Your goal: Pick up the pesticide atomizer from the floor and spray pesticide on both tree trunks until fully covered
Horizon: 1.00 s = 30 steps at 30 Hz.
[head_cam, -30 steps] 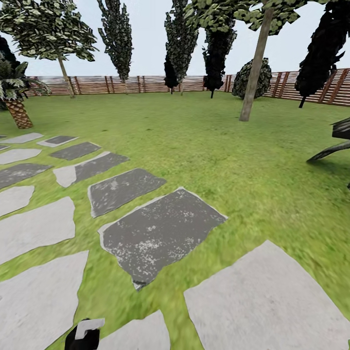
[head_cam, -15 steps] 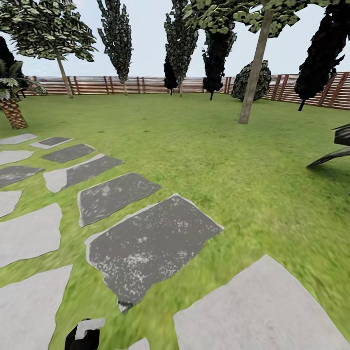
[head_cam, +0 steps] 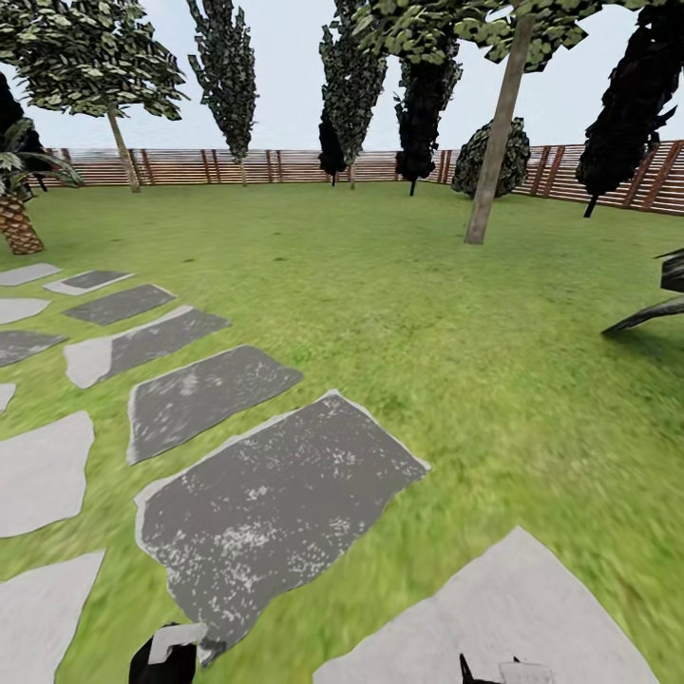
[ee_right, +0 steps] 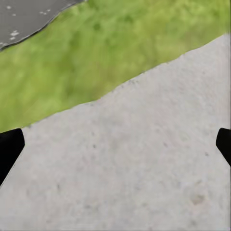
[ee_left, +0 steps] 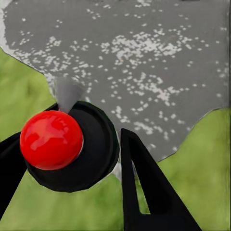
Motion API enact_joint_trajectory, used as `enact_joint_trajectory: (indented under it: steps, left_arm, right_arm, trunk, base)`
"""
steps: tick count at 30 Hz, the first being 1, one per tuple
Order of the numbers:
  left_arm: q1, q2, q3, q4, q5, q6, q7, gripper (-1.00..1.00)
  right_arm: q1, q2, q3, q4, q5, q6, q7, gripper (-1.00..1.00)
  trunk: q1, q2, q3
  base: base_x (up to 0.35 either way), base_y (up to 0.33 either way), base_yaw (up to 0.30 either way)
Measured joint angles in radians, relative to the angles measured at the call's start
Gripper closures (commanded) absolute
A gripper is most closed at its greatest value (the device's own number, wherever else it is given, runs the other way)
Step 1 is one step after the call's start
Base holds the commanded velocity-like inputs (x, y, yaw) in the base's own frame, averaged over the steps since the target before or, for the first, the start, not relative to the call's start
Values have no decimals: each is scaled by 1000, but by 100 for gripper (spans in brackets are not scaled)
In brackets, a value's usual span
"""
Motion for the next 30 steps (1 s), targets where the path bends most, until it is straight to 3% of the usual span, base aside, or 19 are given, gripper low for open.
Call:
enact_joint_trajectory:
  steps: [16, 30]
  left_arm:
    - [1, -3, 0, 0, 1, 0, 1, 100]
    - [0, -4, 0, 0, 1, 0, -2, 100]
  right_arm:
    - [-1, -6, 6, -20, 2, 1, 6, -100]
    - [-1, -7, 0, -23, 1, 2, 1, -100]
  trunk:
    - [0, 0, 0]
    - [0, 0, 0]
  base:
    - [307, -130, -8]
    - [340, -1, -276]
